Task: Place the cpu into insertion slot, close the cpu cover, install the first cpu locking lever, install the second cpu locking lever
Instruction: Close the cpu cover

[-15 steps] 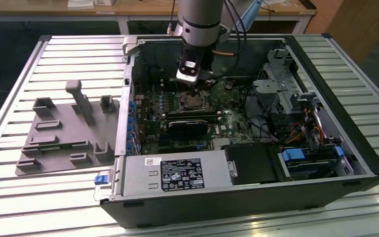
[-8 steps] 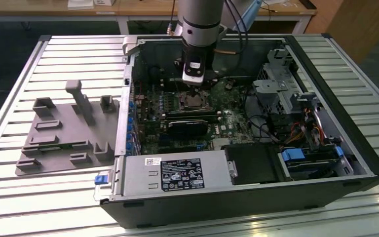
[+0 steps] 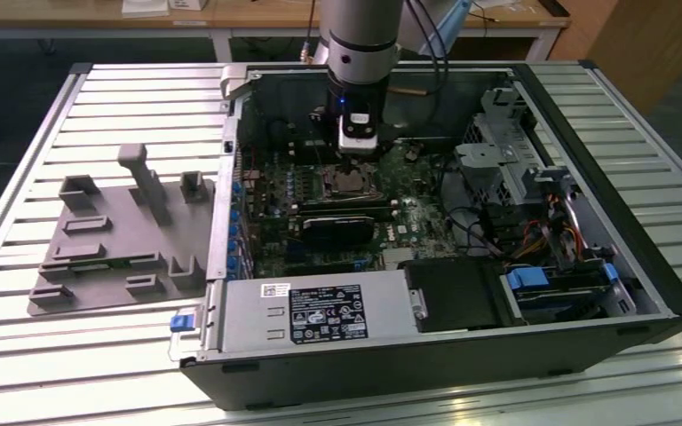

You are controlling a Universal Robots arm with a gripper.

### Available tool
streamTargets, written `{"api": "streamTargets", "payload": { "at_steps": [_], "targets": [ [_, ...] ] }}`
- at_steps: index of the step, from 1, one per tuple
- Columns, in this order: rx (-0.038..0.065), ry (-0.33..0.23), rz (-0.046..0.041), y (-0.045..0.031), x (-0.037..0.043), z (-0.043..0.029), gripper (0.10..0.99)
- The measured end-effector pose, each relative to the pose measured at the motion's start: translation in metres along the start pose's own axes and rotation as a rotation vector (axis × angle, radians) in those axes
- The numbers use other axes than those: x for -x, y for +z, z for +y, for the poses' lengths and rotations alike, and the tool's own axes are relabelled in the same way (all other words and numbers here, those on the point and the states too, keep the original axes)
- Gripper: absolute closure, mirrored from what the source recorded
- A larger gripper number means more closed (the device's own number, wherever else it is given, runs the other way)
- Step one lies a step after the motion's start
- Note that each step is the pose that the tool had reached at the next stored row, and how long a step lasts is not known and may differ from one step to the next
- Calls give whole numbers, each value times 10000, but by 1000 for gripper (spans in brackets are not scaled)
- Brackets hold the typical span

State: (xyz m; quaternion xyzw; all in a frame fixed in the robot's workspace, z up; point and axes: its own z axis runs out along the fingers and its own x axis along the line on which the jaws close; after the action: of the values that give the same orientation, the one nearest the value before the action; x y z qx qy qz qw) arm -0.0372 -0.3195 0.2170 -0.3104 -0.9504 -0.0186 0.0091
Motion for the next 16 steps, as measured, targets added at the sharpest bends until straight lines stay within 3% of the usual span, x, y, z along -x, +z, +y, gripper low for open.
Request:
{"api": "streamTargets", "payload": {
  "at_steps": [16],
  "targets": [
    [-74, -2854, 72, 16, 0, -1, 984]
  ]
}}
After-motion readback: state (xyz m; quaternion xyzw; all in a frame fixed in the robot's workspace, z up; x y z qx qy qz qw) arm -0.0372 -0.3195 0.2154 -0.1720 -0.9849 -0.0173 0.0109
